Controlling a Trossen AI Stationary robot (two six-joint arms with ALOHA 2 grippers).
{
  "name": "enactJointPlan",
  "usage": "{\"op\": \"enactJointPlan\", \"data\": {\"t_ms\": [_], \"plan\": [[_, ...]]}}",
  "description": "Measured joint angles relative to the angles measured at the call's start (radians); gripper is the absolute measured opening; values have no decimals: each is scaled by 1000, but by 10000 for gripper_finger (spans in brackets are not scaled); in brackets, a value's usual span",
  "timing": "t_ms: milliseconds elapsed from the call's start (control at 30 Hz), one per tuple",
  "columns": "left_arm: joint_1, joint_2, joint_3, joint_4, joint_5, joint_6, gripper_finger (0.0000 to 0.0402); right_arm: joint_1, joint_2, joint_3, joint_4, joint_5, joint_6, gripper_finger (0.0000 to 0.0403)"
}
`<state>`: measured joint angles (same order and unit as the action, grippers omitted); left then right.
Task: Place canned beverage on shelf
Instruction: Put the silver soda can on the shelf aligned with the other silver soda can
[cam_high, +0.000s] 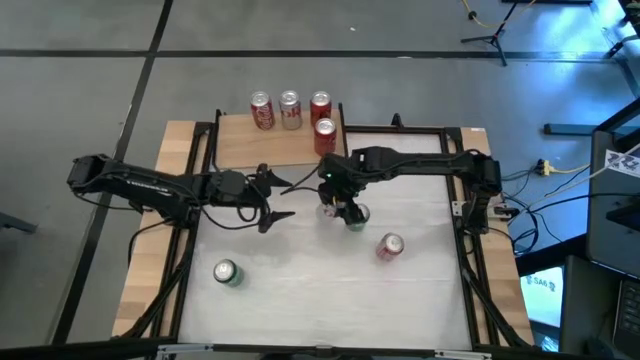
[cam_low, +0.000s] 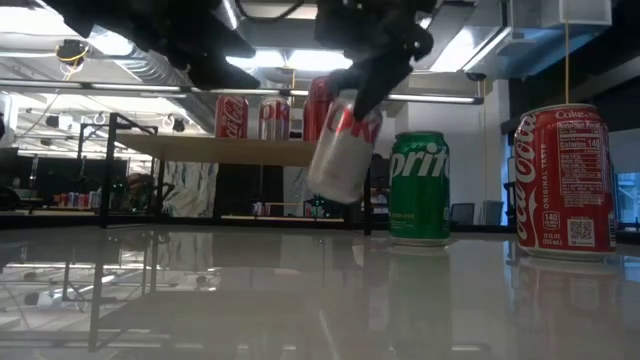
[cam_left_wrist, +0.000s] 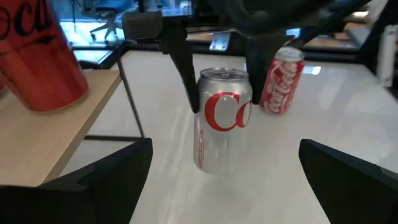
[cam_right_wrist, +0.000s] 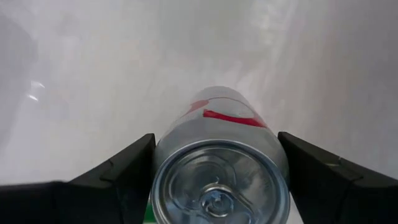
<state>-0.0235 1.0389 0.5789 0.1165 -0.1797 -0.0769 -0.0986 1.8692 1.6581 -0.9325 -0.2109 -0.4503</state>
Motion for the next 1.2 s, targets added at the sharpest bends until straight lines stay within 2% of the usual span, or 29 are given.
{"op": "enactJointPlan", "data": {"t_ms": [100, 400, 767, 1100, 1200], "plan": [[0, 42, 0, 41, -22, 0, 395, 0, 18, 0, -11, 35, -3, 293], [-1, 171, 0, 161, -39, -5, 395, -1, 29, 0, -16, 34, 31, 294], [-1, 350, 0, 314, -40, -182, 395, -2, 29, 0, -22, 35, 35, 294], [-1, 508, 0, 529, -41, -183, 395, -2, 29, 0, -21, 34, 35, 294], [-1, 551, 0, 580, -41, -183, 395, -2, 29, 0, -19, -3, 35, 294]]}}
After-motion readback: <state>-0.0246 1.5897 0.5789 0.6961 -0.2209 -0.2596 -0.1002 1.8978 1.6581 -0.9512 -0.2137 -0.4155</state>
